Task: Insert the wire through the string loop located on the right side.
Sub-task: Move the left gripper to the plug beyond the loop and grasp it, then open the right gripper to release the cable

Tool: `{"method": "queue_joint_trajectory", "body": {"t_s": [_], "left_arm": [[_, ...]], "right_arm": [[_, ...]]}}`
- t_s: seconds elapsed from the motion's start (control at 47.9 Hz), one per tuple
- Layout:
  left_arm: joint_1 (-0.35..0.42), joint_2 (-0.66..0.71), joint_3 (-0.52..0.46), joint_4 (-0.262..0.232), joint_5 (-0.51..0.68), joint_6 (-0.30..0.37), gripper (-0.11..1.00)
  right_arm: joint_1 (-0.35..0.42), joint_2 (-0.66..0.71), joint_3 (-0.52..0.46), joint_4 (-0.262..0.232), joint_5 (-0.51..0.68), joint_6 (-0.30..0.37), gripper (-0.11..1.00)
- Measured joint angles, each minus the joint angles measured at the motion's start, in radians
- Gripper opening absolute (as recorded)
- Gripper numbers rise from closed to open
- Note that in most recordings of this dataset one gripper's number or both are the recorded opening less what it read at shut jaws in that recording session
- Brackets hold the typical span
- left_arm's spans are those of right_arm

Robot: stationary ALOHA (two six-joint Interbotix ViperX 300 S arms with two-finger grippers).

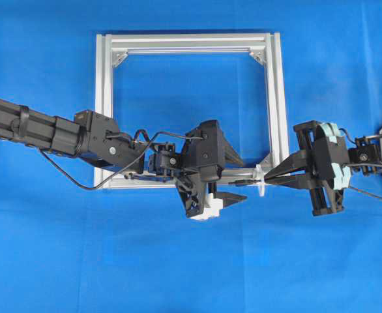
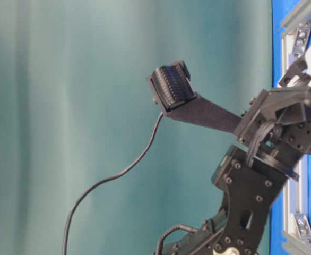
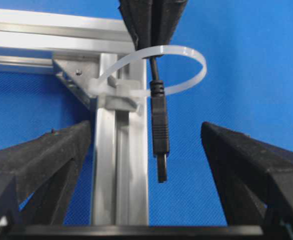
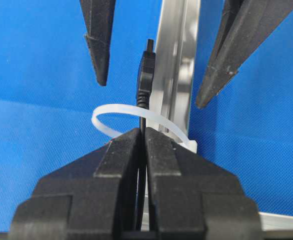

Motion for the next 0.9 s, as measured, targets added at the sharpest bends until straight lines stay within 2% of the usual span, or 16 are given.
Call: {"method": "queue_joint_trajectory", "body": {"t_s": [0.542,0.647,0.73,0.897], "left_arm": [[-0.002,0.000,0.000,-0.002,0.002,0.000,0.85],[-0.002,0.000,0.000,-0.002,0.000,0.002,0.80],[-0.003,0.000,-0.002,0.000,-0.005,0.006,0.65],[-0.011,0.000,-0.002,0.000,-0.046,0.011,0.16]], "right_arm": [[0.000,0.000,0.000,0.000,0.002,0.000,-0.03],[0.000,0.000,0.000,0.000,0.002,0.000,-0.03],[0.000,0.000,0.000,-0.002,0.002,0.000,-0.03],[0.000,0.000,0.000,0.000,0.000,0.000,-0.03]]}}
